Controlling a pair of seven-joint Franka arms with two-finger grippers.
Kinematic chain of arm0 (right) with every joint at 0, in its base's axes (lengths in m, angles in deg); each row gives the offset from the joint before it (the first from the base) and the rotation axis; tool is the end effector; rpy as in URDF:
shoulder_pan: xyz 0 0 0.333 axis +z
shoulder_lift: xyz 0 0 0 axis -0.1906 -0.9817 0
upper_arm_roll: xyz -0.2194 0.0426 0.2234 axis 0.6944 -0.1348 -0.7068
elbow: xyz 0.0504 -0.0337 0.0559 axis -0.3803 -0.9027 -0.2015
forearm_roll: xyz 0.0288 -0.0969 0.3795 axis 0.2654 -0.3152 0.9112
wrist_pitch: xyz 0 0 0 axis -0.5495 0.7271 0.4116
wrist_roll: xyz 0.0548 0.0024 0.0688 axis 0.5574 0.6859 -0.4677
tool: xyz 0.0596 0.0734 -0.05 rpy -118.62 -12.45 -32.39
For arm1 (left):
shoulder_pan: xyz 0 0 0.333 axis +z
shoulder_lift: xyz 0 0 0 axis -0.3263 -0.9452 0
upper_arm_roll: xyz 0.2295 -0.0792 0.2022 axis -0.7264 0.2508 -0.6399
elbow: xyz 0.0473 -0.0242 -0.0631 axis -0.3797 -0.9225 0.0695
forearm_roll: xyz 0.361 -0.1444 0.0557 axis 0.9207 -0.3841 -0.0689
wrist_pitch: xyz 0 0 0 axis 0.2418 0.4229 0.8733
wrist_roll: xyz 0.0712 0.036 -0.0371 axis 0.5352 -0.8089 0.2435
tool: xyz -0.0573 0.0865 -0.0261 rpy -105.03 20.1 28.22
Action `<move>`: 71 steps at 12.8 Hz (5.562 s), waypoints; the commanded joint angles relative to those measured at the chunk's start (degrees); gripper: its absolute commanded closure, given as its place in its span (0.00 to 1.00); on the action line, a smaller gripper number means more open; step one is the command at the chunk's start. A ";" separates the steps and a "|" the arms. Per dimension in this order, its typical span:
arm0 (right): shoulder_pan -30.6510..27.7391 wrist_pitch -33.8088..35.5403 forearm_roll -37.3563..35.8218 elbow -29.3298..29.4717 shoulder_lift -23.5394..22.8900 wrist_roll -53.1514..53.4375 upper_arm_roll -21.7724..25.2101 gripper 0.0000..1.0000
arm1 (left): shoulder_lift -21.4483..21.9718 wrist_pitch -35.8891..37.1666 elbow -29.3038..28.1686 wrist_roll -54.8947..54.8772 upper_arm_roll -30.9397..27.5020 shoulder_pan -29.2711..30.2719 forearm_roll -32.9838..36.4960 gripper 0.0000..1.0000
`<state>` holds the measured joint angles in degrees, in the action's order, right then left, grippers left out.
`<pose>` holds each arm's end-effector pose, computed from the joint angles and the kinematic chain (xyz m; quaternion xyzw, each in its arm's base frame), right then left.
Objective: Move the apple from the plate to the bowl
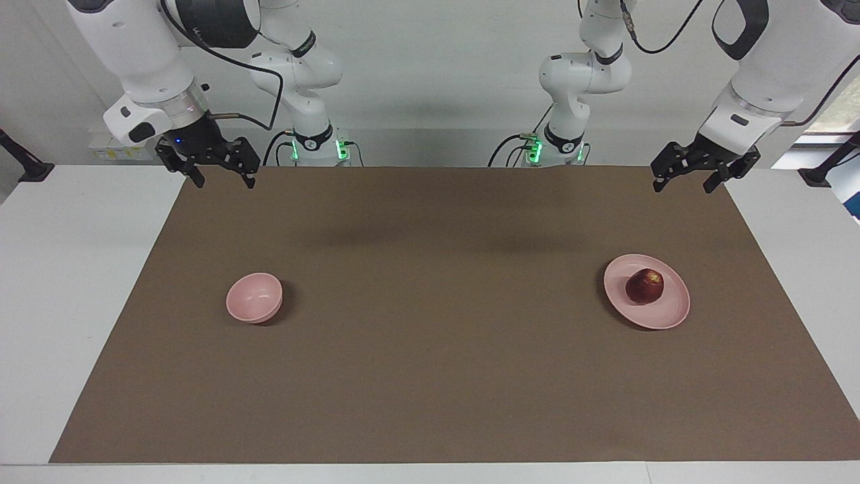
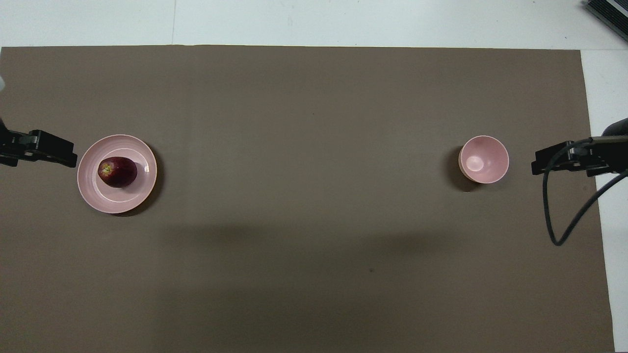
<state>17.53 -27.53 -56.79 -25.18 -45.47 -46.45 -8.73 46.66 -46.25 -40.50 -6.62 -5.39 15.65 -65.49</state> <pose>0.5523 -0.0098 0.6129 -0.9993 0.0257 0.0268 0.0097 0.5629 -0.0323 0.6275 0.9986 -0.0419 -0.0310 0.0030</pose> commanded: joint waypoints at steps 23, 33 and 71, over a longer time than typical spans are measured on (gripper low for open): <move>-0.22 1.06 0.31 0.87 -0.26 -1.06 0.18 0.00 | 1.53 -3.17 -2.48 -12.12 -0.50 -0.91 -2.06 0.00; -0.22 1.06 0.31 0.87 -0.34 -1.06 0.18 0.00 | 2.85 -8.77 -10.20 -10.72 -0.94 -0.39 -2.06 0.00; -0.22 1.58 0.22 0.87 -0.17 -0.80 0.35 0.00 | -14.55 -27.00 -14.44 -5.12 -0.59 0.42 -4.16 1.00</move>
<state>17.53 -27.46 -56.79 -25.14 -45.47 -46.45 -8.71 33.65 -76.16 -57.73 -14.84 -5.50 18.68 -68.12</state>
